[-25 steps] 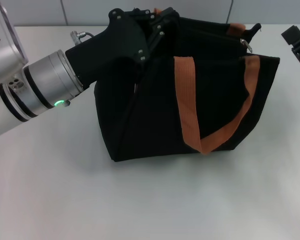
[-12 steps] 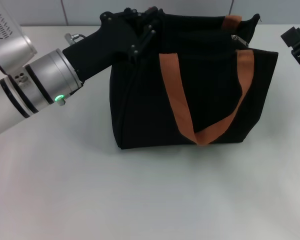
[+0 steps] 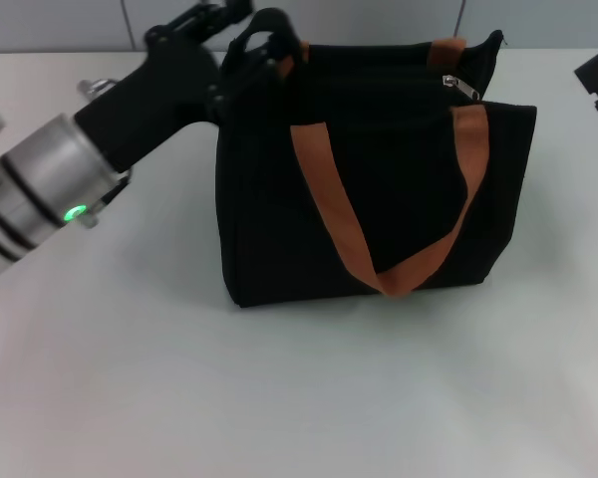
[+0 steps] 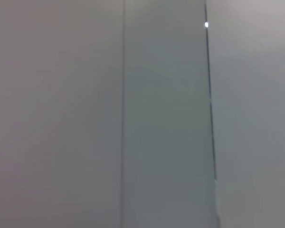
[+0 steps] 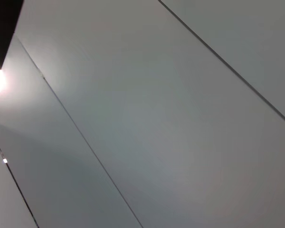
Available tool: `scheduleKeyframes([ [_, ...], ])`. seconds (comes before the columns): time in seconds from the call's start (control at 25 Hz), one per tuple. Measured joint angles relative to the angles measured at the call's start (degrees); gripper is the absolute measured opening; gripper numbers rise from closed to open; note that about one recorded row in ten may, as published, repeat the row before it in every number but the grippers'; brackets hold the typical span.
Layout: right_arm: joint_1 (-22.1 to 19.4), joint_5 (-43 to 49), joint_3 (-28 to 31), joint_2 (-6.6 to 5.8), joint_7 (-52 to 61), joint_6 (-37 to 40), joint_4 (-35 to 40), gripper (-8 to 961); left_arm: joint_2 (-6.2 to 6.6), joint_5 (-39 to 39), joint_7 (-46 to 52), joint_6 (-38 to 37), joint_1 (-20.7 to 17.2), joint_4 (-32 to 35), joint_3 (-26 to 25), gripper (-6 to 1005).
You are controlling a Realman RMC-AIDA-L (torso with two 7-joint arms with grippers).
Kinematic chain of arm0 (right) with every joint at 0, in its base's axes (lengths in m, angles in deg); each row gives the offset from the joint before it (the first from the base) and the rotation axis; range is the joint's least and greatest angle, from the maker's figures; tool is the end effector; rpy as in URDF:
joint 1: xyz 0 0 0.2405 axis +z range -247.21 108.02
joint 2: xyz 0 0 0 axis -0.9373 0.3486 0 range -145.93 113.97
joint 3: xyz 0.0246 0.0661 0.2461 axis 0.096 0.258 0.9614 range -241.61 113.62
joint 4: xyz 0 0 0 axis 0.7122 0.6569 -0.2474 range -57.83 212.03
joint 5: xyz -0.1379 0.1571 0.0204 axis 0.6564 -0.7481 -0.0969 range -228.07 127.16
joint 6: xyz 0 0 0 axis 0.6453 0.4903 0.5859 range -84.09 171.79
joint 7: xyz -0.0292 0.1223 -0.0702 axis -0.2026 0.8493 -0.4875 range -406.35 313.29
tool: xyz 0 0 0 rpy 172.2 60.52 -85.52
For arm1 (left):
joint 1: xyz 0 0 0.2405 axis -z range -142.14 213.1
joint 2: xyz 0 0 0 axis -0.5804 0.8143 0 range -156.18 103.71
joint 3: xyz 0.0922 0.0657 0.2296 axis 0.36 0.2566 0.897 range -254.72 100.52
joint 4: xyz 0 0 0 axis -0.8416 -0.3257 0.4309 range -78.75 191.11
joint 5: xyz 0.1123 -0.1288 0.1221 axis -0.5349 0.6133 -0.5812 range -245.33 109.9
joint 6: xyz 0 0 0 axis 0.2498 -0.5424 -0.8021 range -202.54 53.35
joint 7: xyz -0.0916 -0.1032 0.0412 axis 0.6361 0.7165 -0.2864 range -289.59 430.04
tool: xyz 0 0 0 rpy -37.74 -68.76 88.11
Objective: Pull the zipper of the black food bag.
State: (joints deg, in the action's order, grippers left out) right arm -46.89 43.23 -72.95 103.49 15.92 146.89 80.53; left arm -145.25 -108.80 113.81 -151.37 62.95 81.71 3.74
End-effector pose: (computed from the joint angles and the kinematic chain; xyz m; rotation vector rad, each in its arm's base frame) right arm 0.2857 0.2698 0.0095 -1.7919 0.8399 1.6497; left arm -0.2101 0.3484 -0.0196 -2.1915 -0.2484 -1.2051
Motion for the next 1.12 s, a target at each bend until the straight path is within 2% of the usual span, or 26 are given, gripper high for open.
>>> scheduleKeyframes([
  [0.16, -0.4, 0.0, 0.0, -0.11, -0.4, 0.9, 0.8, 789, 0.17, 1.7, 0.0, -3.5, -4.4, -0.2, -4.7, 587],
  [0.24, -0.5, 0.0, -0.2, -0.11, -0.4, 1.3, 1.8, 789, 0.20, 2.0, 0.1, -4.5, -5.5, -0.3, -6.1, 647],
  [0.32, -0.5, 0.0, -0.4, -0.11, -0.7, 2.0, 2.6, 789, 0.37, 2.4, 1.4, -9.7, -9.3, -0.8, -10.3, 708],
  [0.4, -0.5, 0.2, -0.6, -0.15, -2.3, 3.5, 3.2, 789, 0.68, 2.4, 2.7, -11.4, -10.8, -0.9, -11.2, 738],
  [0.44, -0.5, 0.4, -0.7, -0.17, -3.2, 4.3, 3.3, 789, 1.75, 1.7, 5.3, -13.4, -12.5, -0.8, -11.5, 754],
  [0.52, -0.3, 1.2, -1.8, -0.21, -5.4, 6.0, 4.1, 789, 3.36, -0.1, 7.5, -15.4, -13.7, -0.7, -11.5, 784],
  [0.64, -0.1, 2.4, -4.8, -0.21, -7.1, 7.5, 6.3, 788, 6.48, -6.3, 10.8, -21.4, -15.0, -0.6, -11.6, 784],
  [0.76, 0.0, 2.8, -10.0, -0.21, -7.2, 7.7, 9.5, 788, 8.21, -11.6, 10.5, -27.7, -16.4, 0.0, -12.1, 785],
  [0.8, 0.0, 2.8, -12.9, -0.20, -7.6, 7.7, 10.6, 788, 8.39, -12.7, 10.2, -28.8, -16.7, 0.3, -12.1, 785],
  [0.88, 0.2, 2.8, -19.1, -0.19, -9.3, 7.5, 11.9, 788, 8.47, -20.0, 8.6, -30.5, -17.4, 2.8, -12.2, 785],
  [0.92, 0.4, 2.8, -22.1, -0.20, -10.6, 7.3, 12.3, 788, 8.47, -20.0, 8.6, -30.5, -17.4, 2.8, -12.2, 785],
  [1.12, 0.7, 2.8, -35.2, -0.20, -17.6, 3.6, 12.7, 788, 7.03, -33.3, 6.5, -28.7, -15.1, 4.0, -12.1, 785],
])
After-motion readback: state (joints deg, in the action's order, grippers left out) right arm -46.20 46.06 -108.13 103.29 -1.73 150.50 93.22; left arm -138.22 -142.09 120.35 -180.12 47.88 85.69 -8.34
